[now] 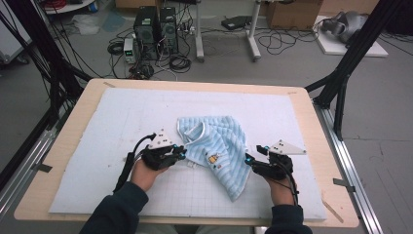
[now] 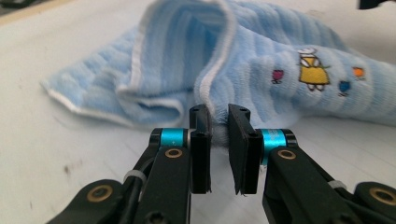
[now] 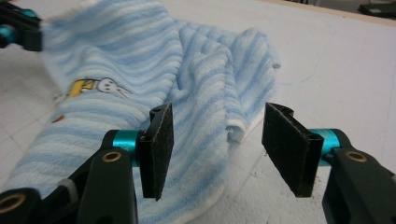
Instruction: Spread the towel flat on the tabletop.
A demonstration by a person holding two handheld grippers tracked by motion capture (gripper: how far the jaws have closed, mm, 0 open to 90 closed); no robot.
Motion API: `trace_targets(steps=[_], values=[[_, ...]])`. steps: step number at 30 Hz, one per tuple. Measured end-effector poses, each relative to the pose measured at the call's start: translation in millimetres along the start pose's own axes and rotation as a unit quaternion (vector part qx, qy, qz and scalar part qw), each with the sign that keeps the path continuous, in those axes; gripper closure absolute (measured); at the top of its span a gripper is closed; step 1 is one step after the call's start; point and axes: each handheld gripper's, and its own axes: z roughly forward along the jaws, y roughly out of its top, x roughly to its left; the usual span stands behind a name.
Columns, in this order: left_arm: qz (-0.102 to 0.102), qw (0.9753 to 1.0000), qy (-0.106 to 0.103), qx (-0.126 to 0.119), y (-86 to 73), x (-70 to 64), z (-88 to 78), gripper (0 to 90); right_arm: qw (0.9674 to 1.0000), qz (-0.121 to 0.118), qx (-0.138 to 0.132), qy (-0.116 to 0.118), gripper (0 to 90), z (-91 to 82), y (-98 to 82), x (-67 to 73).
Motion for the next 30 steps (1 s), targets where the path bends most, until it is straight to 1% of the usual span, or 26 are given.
trace_targets(steps=[3, 4, 5, 6, 8, 10, 11, 13, 15, 17, 18, 21, 23, 24, 25, 26, 27, 28, 29, 30], values=[[-0.017, 0.9998, -0.013, -0.004, -11.7, -5.4, -15.4, 79.2, 0.9999, -0.002, 0.013, -0.007, 43.2, 2.6, -1.1, 4.8], [-0.016, 0.9998, -0.014, -0.004, -15.5, -7.5, -20.5, 79.2, 0.9998, -0.004, 0.019, -0.009, 43.2, 3.1, -1.9, 7.5], [-0.017, 0.9997, -0.015, -0.005, -18.3, -9.0, -24.3, 79.2, 0.9993, -0.012, 0.03, -0.017, 43.3, 4.0, -3.6, 12.2], [-0.02, 0.9997, -0.016, -0.004, -22.8, -11.1, -30.4, 79.2, 0.9993, -0.012, 0.03, -0.017, 43.3, 4.0, -3.6, 12.2], [-0.025, 0.9996, -0.016, -0.003, -30.3, -14.0, -39.3, 79.2, 0.9988, -0.015, 0.04, -0.023, 43.2, 3.7, -6.7, 17.9], [-0.031, 0.9994, -0.014, -0.006, -38.6, -16.3, -48.1, 79.1, 0.9987, -0.015, 0.042, -0.025, 42.9, 2.1, -9.9, 24.1], [-0.037, 0.9992, -0.013, -0.01, -43.1, -17.7, -52.2, 79.2, 0.9985, -0.015, 0.045, -0.026, 42.7, 1.3, -10.8, 26.1], [-0.049, 0.9985, -0.021, -0.015, -51.5, -21.2, -59.3, 79.1, 0.9984, -0.016, 0.047, -0.027, 42.4, 0.1, -13.1, 30.8], [-0.046, 0.9986, -0.024, -0.01, -58.2, -26.9, -63.8, 79.1, 0.998, -0.015, 0.054, -0.03, 41.6, -0.5, -15.0, 35.3], [-0.04, 0.9988, -0.029, 0.0, -63.4, -32.4, -67.9, 79.2, 0.9974, -0.016, 0.062, -0.034, 41.4, -0.1, -16.7, 39.4], [-0.042, 0.9986, -0.033, 0.002, -65.5, -34.7, -69.4, 79.2, 0.9971, -0.019, 0.065, -0.036, 41.4, 0.3, -17.5, 41.0], [-0.047, 0.998, -0.04, 0.007, -69.6, -38.5, -75.3, 79.7, 0.9954, -0.016, 0.082, -0.047, 41.5, 1.1, -20.5, 45.5], [-0.047, 0.9979, -0.044, 0.009, -71.3, -39.6, -78.9, 79.7, 0.994, -0.016, 0.089, -0.06, 47.6, 1.3, -22.5, 47.2], [-0.047, 0.9979, -0.045, 0.008, -72.1, -40.0, -80.5, 79.7, 0.9938, -0.015, 0.092, -0.062, 49.0, 2.2, -23.2, 47.4], [-0.047, 0.9979, -0.044, 0.005, -73.0, -40.3, -81.3, 79.4, 0.9935, -0.014, 0.097, -0.058, 51.4, 4.2, -23.7, 48.1], [-0.047, 0.998, -0.042, 0.004, -73.7, -40.1, -82.2, 78.0, 0.993, -0.019, 0.103, -0.055, 53.9, 7.1, -23.9, 48.7], [-0.05, 0.9981, -0.036, 0.001, -73.9, -39.2, -82.2, 72.5, 0.9922, -0.026, 0.11, -0.051, 57.6, 10.5, -23.9, 49.7], [-0.057, 0.998, -0.027, -0.003, -73.3, -38.0, -82.0, 61.7, 0.9916, -0.035, 0.116, -0.046, 63.9, 14.1, -23.7, 50.4], [-0.062, 0.9979, -0.014, -0.008, -71.9, -36.1, -82.0, 51.0, 0.9921, -0.038, 0.115, -0.034, 72.8, 16.5, -22.5, 50.4], [-0.063, 0.9979, -0.005, -0.017, -69.8, -33.6, -82.2, 43.8, 0.9913, -0.046, 0.119, -0.03, 78.0, 18.7, -20.5, 50.2]])
